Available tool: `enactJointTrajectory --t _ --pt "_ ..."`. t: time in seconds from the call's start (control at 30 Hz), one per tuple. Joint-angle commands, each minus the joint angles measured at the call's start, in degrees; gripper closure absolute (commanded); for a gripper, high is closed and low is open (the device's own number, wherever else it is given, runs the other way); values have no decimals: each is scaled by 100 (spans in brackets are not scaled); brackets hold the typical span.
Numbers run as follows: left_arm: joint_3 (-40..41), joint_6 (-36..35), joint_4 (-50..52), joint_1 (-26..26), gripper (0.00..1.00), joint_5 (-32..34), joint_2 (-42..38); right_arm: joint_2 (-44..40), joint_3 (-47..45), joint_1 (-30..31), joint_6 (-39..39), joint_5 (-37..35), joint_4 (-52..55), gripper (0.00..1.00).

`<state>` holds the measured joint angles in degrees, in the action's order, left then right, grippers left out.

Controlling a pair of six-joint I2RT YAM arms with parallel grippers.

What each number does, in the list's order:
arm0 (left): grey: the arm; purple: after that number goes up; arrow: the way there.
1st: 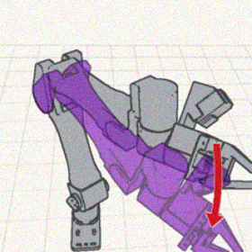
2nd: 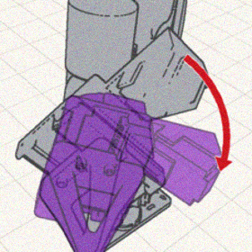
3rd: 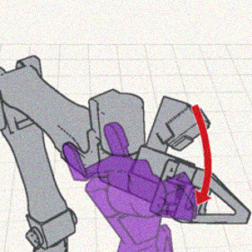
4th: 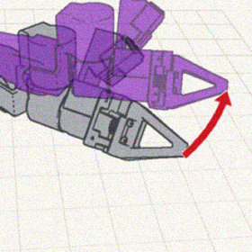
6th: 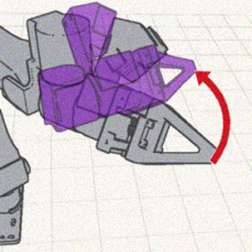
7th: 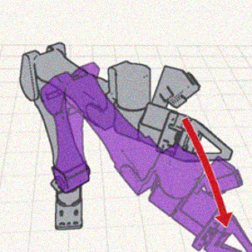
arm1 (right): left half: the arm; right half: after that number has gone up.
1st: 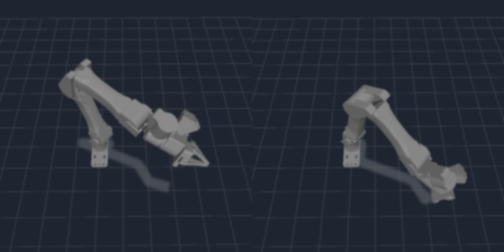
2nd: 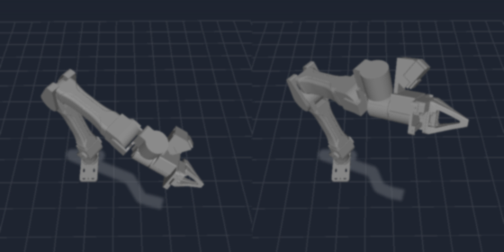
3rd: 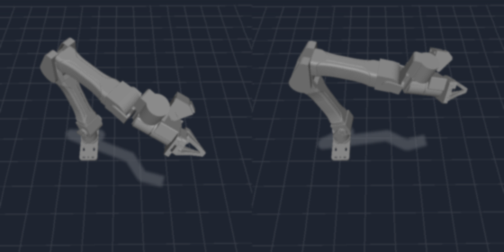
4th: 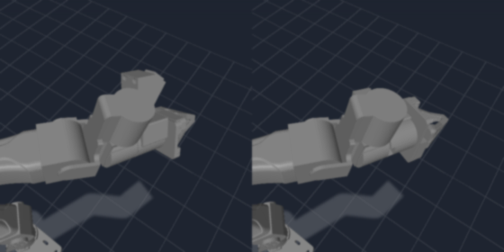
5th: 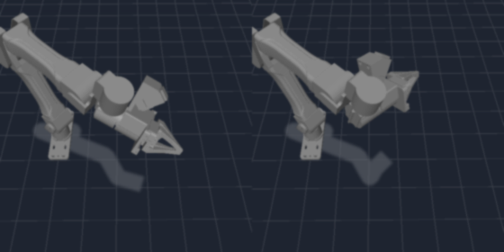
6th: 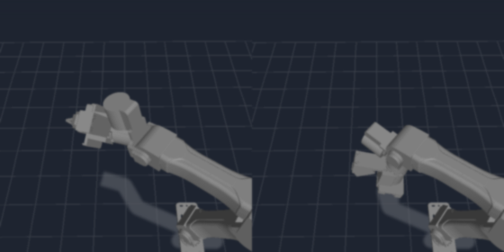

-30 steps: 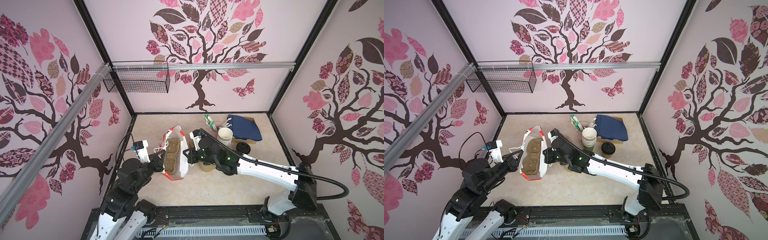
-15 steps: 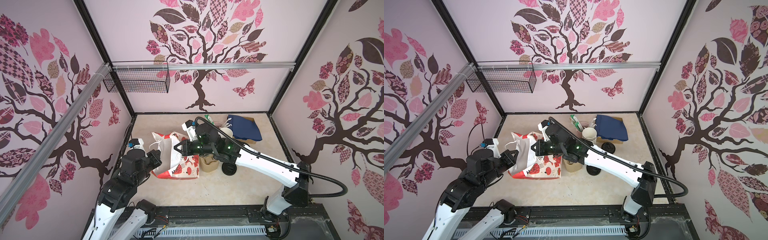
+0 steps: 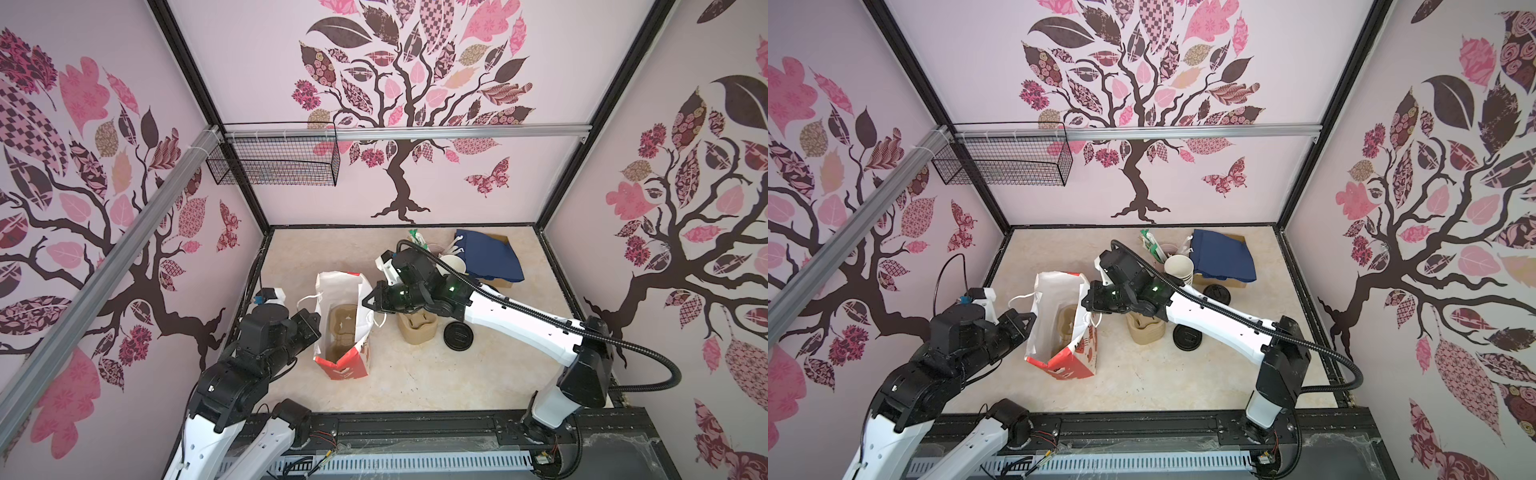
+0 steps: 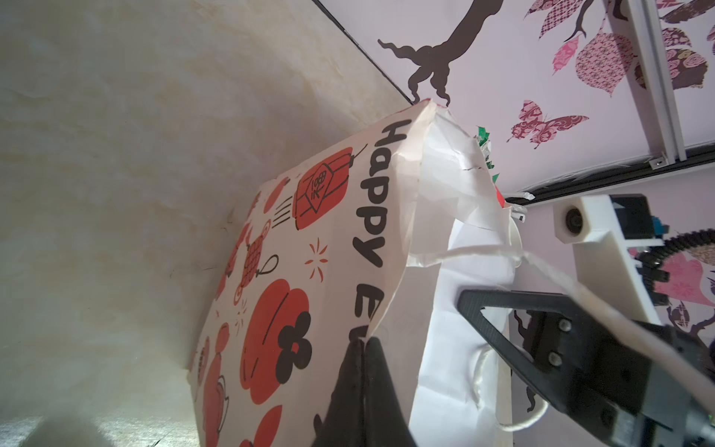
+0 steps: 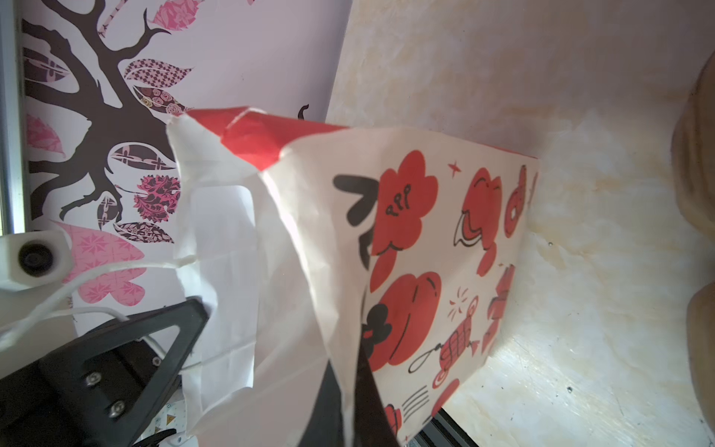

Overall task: Pack a coffee takeout order
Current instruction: Shake the takeout bag at the center of the table.

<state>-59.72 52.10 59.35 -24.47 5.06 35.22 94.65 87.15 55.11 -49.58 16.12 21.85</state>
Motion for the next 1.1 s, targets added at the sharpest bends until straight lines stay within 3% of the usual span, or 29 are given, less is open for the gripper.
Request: enactJointTrajectory --t 0.0,0.17,0.3,0.5,0.8,1.07 --pt "71 87 -19 -5 100 -119 -42 -222 85 15 136 -264 209 100" --pt "-41 -173 -172 -5 100 -291 -32 -257 94 35 194 -163 254 100" --pt "356 -477 -822 -5 100 -550 -388 -367 63 48 582 -206 141 100" --pt "873 -1226 -1714 -5 100 -519 -956 -706 -478 201 1149 -241 -957 100" --pt "1041 -2183 -2106 -5 100 -358 -1265 -1084 -991 483 1980 -810 -1793 100" --pt "1596 -2515 -2692 -5 100 -305 -1836 -1076 -1227 483 2207 -1197 -1842 100"
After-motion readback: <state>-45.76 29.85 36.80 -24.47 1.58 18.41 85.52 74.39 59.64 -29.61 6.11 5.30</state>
